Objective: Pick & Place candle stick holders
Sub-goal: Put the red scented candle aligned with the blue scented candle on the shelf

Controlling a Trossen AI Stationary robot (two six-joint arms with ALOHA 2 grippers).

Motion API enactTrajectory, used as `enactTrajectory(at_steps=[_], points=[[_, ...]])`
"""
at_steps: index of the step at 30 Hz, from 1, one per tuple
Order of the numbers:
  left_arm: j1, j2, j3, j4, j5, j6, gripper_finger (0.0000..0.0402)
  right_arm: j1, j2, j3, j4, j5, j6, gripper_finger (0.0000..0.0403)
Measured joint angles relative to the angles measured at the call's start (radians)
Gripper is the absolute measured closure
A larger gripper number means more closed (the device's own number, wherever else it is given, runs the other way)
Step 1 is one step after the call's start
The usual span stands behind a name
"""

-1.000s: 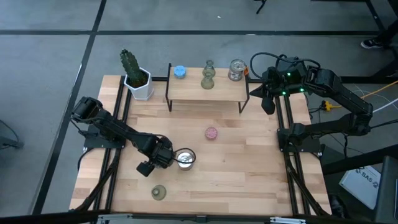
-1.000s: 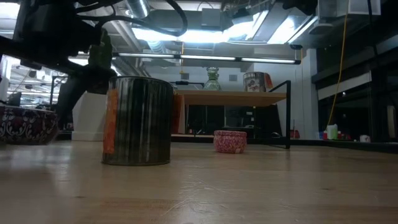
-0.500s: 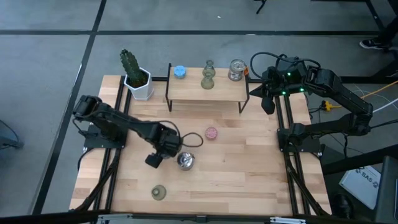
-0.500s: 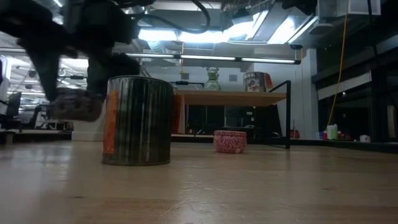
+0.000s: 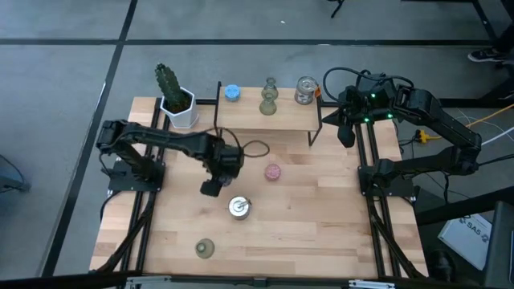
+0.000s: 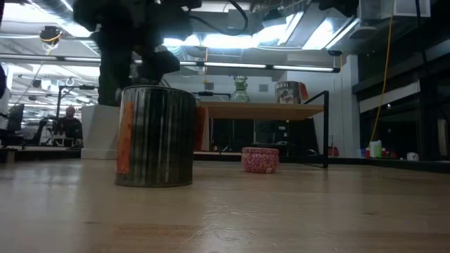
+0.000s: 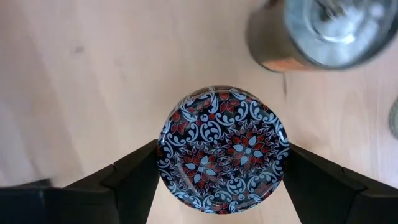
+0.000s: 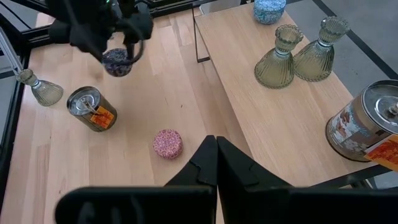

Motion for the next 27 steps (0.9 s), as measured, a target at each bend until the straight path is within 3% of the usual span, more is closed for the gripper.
enactTrajectory(at_steps=[27], points=[[0.401, 0.001, 0.309, -0.077, -0.059, -0.002, 0.0104, 0.0, 0.0, 0.0, 0.0, 0.0, 0.0, 0.0402]])
